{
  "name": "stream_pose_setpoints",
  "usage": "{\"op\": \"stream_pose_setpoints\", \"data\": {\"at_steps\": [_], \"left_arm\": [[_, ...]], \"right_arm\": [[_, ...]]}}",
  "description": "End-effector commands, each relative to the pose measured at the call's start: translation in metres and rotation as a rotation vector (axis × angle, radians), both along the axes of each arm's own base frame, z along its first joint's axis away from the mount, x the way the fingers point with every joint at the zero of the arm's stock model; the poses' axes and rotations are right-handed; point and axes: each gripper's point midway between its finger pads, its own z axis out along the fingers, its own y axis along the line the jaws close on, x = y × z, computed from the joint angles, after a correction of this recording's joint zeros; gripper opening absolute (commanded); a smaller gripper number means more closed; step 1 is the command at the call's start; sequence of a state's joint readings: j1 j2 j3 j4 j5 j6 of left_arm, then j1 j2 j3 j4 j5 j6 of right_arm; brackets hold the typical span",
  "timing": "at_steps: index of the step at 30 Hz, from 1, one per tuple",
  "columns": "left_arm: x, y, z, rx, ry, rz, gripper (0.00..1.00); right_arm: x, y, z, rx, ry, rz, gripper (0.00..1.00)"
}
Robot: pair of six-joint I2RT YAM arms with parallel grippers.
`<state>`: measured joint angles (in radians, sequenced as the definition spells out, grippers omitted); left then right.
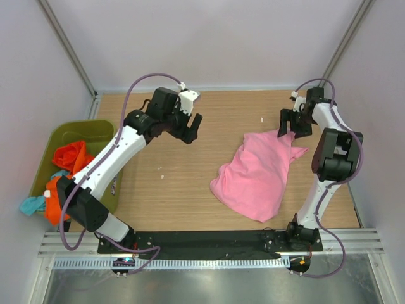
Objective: Fold and stack the t-shirts
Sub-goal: Flatten the tshirt out
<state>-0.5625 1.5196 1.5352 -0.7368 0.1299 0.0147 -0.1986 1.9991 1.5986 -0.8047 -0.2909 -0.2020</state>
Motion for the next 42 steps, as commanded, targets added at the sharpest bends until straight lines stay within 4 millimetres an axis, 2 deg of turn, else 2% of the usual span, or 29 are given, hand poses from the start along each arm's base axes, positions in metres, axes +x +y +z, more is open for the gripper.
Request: {"op": "stream_pose_setpoints", "data": {"at_steps": [1, 6, 8, 9, 10, 12, 13, 15, 16, 17, 19, 20, 21, 23, 24, 26, 27, 28, 29, 30, 31, 32, 33, 34, 37, 38, 41, 42], "left_arm": [[0.014, 0.003, 0.019, 0.020, -0.079, 0.015, 0.82], [0.017, 0.002, 0.016, 0.029, -0.076, 0.014, 0.82], [0.018, 0.003, 0.015, 0.032, -0.076, 0.017, 0.82], [0.019, 0.003, 0.014, 0.034, -0.080, 0.019, 0.82], [0.021, 0.002, 0.015, 0.034, -0.081, 0.020, 0.82], [0.022, 0.003, 0.018, 0.035, -0.089, 0.022, 0.82], [0.024, 0.004, 0.021, 0.036, -0.100, 0.028, 0.82], [0.026, 0.005, 0.024, 0.038, -0.113, 0.035, 0.82], [0.028, 0.008, 0.026, 0.044, -0.125, 0.053, 0.82], [0.031, 0.014, 0.034, 0.040, -0.144, 0.078, 0.82], [0.040, 0.028, 0.044, 0.035, -0.176, 0.158, 0.82], [0.047, 0.046, 0.053, 0.023, -0.196, 0.234, 0.82], [0.053, 0.057, 0.058, 0.023, -0.212, 0.274, 0.84], [0.064, 0.081, 0.069, 0.041, -0.263, 0.367, 0.85], [0.070, 0.097, 0.073, 0.047, -0.279, 0.417, 0.86], [0.078, 0.111, 0.079, 0.053, -0.303, 0.460, 0.87], [0.082, 0.120, 0.077, 0.058, -0.299, 0.485, 0.88], [0.084, 0.124, 0.079, 0.054, -0.303, 0.497, 0.88], [0.085, 0.128, 0.081, 0.054, -0.305, 0.504, 0.88], [0.085, 0.126, 0.080, 0.049, -0.300, 0.496, 0.89], [0.084, 0.123, 0.080, 0.041, -0.296, 0.483, 0.89], [0.083, 0.121, 0.080, 0.034, -0.293, 0.472, 0.90], [0.081, 0.113, 0.078, 0.013, -0.274, 0.429, 0.91], [0.078, 0.109, 0.075, 0.006, -0.257, 0.410, 0.91], [0.074, 0.095, 0.061, -0.038, -0.193, 0.361, 0.92], [0.074, 0.092, 0.057, -0.032, -0.182, 0.349, 0.91], [0.066, 0.073, 0.038, -0.046, -0.099, 0.249, 0.88], [0.062, 0.070, 0.031, -0.046, -0.070, 0.232, 0.87]], "right_arm": [[0.029, -0.009, 0.015, -0.019, -0.088, -0.028, 0.83], [0.037, -0.004, 0.008, 0.018, -0.093, -0.008, 0.69], [0.039, -0.001, 0.004, 0.031, -0.091, 0.011, 0.56], [0.038, 0.001, 0.003, 0.046, -0.087, 0.022, 0.47], [0.040, 0.002, 0.002, 0.051, -0.091, 0.029, 0.33], [0.040, 0.004, 0.005, 0.060, -0.091, 0.036, 0.23], [0.039, 0.005, 0.006, 0.063, -0.093, 0.042, 0.10], [0.038, 0.005, 0.018, 0.059, -0.116, 0.045, 0.01], [0.038, 0.006, 0.025, 0.052, -0.128, 0.050, 0.01], [0.035, 0.012, 0.044, 0.034, -0.164, 0.079, 0.01], [0.032, 0.024, 0.067, -0.008, -0.205, 0.129, 0.01], [0.027, 0.046, 0.082, -0.029, -0.231, 0.205, 0.01], [0.020, 0.063, 0.110, -0.050, -0.292, 0.250, 0.01], [0.006, 0.101, 0.140, -0.068, -0.350, 0.360, 0.01], [-0.013, 0.145, 0.161, -0.066, -0.396, 0.480, 0.02], [-0.036, 0.189, 0.173, -0.049, -0.424, 0.596, 0.01], [-0.056, 0.223, 0.175, -0.017, -0.427, 0.687, 0.01], [-0.067, 0.237, 0.172, 0.018, -0.406, 0.703, 0.07], [-0.074, 0.249, 0.168, 0.067, -0.382, 0.717, 0.14], [-0.077, 0.252, 0.161, 0.089, -0.354, 0.713, 0.34], [-0.075, 0.252, 0.147, 0.093, -0.312, 0.691, 0.41], [-0.072, 0.249, 0.142, 0.074, -0.305, 0.679, 0.45], [-0.063, 0.238, 0.138, 0.016, -0.311, 0.641, 0.48], [-0.054, 0.225, 0.135, -0.002, -0.311, 0.597, 0.54], [-0.034, 0.194, 0.143, 0.005, -0.335, 0.484, 0.57], [-0.022, 0.165, 0.142, 0.014, -0.324, 0.375, 0.59], [-0.016, 0.117, 0.134, 0.016, -0.298, 0.214, 0.61], [-0.018, 0.108, 0.132, 0.014, -0.293, 0.193, 0.61]]}}
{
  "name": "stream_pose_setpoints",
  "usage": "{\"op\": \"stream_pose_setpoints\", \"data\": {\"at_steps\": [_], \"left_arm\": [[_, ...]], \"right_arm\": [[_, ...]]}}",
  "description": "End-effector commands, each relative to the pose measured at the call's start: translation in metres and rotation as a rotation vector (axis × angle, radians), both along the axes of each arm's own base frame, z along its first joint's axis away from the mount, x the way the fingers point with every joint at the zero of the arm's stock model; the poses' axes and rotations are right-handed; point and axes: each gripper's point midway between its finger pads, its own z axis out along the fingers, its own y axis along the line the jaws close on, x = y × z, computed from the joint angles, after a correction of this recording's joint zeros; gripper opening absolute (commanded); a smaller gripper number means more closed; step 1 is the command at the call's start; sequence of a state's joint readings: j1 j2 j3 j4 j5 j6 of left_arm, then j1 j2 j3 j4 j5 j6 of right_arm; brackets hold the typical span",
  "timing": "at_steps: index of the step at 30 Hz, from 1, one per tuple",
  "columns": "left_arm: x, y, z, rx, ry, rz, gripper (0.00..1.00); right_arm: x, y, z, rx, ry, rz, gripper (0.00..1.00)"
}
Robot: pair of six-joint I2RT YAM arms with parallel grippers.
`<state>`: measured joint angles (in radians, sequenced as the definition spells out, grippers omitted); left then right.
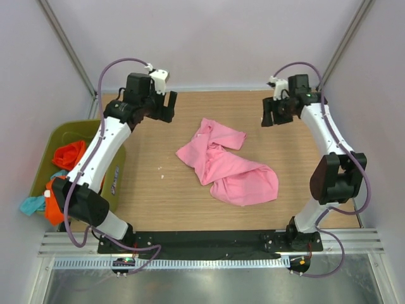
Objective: Fold and stack the t-shirts
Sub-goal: Flatten the tshirt out
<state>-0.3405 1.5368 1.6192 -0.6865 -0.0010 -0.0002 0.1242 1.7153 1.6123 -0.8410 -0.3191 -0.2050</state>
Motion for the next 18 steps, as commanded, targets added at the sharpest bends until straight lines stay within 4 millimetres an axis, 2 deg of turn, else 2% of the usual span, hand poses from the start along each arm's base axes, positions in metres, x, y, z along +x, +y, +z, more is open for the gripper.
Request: {"op": "stream_pose_setpoints", "data": {"at_steps": [1, 2, 3, 4, 6, 8, 11, 12, 15, 18], "left_arm": [[-0.017, -0.028, -0.013, -0.071, 0.103, -0.129, 0.86], [-0.026, -0.040, -0.019, -0.090, 0.133, -0.168, 0.84], [-0.036, -0.045, -0.038, -0.086, 0.188, -0.181, 0.84], [-0.048, -0.056, -0.048, -0.081, 0.223, -0.211, 0.84], [-0.067, -0.065, -0.080, -0.065, 0.312, -0.243, 0.84], [-0.075, -0.070, -0.097, -0.071, 0.362, -0.262, 0.84], [-0.075, -0.072, -0.118, -0.057, 0.429, -0.263, 0.83], [-0.074, -0.072, -0.131, -0.037, 0.471, -0.261, 0.83], [-0.068, -0.070, -0.140, -0.039, 0.494, -0.250, 0.81], [-0.052, -0.071, -0.161, -0.014, 0.513, -0.233, 0.80]], "right_arm": [[-0.006, -0.039, 0.004, 0.018, 0.002, -0.162, 0.61], [-0.010, -0.042, 0.002, 0.018, 0.005, -0.168, 0.61], [-0.014, -0.046, 0.004, 0.018, -0.005, -0.174, 0.61], [-0.023, -0.045, -0.008, 0.020, 0.027, -0.167, 0.61], [-0.030, -0.044, -0.012, 0.020, 0.033, -0.157, 0.61], [-0.035, -0.043, -0.021, 0.020, 0.054, -0.155, 0.61], [-0.035, -0.043, -0.025, 0.022, 0.070, -0.150, 0.60], [-0.035, -0.042, -0.023, 0.028, 0.070, -0.146, 0.60], [-0.034, -0.038, -0.020, 0.044, 0.069, -0.131, 0.61], [-0.030, -0.037, -0.023, 0.053, 0.080, -0.134, 0.60]]}}
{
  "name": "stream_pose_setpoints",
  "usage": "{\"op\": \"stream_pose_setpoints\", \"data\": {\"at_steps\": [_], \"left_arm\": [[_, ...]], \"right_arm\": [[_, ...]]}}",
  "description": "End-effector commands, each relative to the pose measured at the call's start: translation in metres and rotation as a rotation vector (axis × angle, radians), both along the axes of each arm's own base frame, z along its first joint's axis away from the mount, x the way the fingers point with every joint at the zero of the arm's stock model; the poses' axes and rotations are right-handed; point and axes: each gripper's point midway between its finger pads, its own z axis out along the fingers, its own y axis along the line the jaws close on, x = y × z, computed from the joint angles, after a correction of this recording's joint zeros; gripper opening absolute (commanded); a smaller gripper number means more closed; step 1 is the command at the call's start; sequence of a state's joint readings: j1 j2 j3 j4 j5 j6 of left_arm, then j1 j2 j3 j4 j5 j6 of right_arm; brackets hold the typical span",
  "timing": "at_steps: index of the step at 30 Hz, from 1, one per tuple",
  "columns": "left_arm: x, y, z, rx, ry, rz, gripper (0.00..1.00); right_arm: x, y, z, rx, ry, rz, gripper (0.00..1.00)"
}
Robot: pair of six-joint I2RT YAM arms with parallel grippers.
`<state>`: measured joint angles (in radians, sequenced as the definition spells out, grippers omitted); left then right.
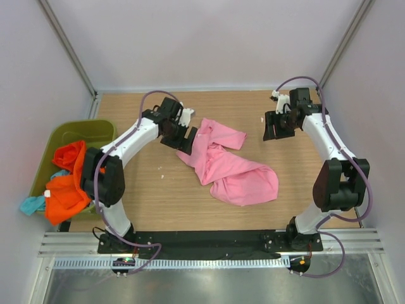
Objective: Fold and stack the t-shirts
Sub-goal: Flatten the tshirt out
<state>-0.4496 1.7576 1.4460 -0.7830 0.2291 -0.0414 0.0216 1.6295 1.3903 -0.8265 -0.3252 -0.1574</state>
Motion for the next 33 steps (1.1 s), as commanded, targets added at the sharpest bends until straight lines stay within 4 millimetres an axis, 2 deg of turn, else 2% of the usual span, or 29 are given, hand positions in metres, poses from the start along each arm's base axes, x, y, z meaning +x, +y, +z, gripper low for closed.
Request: {"op": "stream_pose_setpoints", "data": {"at_steps": [1, 4, 5, 7, 8, 10, 11, 12, 13, 15, 17, 18, 20, 21, 22, 24, 27, 33], "left_arm": [[0.028, -0.009, 0.008, -0.030, -0.042, -0.002, 0.78], [0.050, -0.018, 0.013, -0.039, -0.075, -0.019, 0.78], [0.067, -0.027, 0.025, -0.058, -0.113, -0.023, 0.78], [0.081, -0.035, 0.031, -0.070, -0.130, -0.031, 0.77], [0.097, -0.043, 0.039, -0.082, -0.162, -0.032, 0.77], [0.106, -0.057, 0.048, -0.088, -0.195, -0.075, 0.76], [0.110, -0.064, 0.033, -0.059, -0.189, -0.121, 0.74], [0.118, -0.073, 0.053, -0.055, -0.237, -0.153, 0.73], [0.114, -0.091, 0.049, -0.026, -0.246, -0.218, 0.72], [0.122, -0.107, 0.038, 0.062, -0.269, -0.311, 0.72], [0.119, -0.128, 0.031, 0.084, -0.282, -0.366, 0.73], [0.117, -0.143, 0.018, 0.082, -0.279, -0.389, 0.74], [0.122, -0.158, 0.015, 0.081, -0.330, -0.420, 0.76], [0.117, -0.169, 0.010, 0.087, -0.341, -0.445, 0.77], [0.116, -0.172, 0.001, 0.101, -0.340, -0.457, 0.77], [0.115, -0.181, -0.009, 0.092, -0.339, -0.455, 0.77], [0.117, -0.184, -0.019, 0.085, -0.324, -0.434, 0.77], [0.118, -0.180, -0.051, 0.131, -0.287, -0.429, 0.77]], "right_arm": [[0.013, 0.004, 0.017, 0.031, -0.056, -0.003, 0.60], [0.016, 0.002, 0.012, 0.020, -0.050, -0.011, 0.60], [0.016, 0.000, 0.009, 0.015, -0.046, -0.014, 0.60], [0.015, 0.000, 0.006, 0.006, -0.039, -0.013, 0.60], [0.015, -0.001, 0.005, 0.004, -0.038, -0.012, 0.60], [0.013, -0.002, 0.002, -0.003, -0.031, -0.013, 0.59], [0.013, -0.004, 0.002, -0.011, -0.033, -0.016, 0.59], [0.013, -0.005, 0.001, -0.017, -0.032, -0.018, 0.59], [0.014, -0.007, 0.001, -0.027, -0.039, -0.024, 0.59], [0.015, -0.015, 0.001, -0.066, -0.047, -0.050, 0.59], [0.018, -0.027, 0.003, -0.114, -0.064, -0.088, 0.58], [0.018, -0.030, 0.003, -0.130, -0.067, -0.103, 0.58], [0.017, -0.036, 0.007, -0.162, -0.078, -0.120, 0.58], [0.014, -0.037, 0.007, -0.164, -0.073, -0.116, 0.58], [0.012, -0.046, 0.011, -0.161, -0.078, -0.139, 0.58], [0.004, -0.045, 0.007, -0.156, -0.062, -0.133, 0.58], [-0.005, -0.044, 0.006, -0.150, -0.060, -0.130, 0.58], [-0.016, -0.049, 0.002, -0.144, -0.050, -0.144, 0.58]]}}
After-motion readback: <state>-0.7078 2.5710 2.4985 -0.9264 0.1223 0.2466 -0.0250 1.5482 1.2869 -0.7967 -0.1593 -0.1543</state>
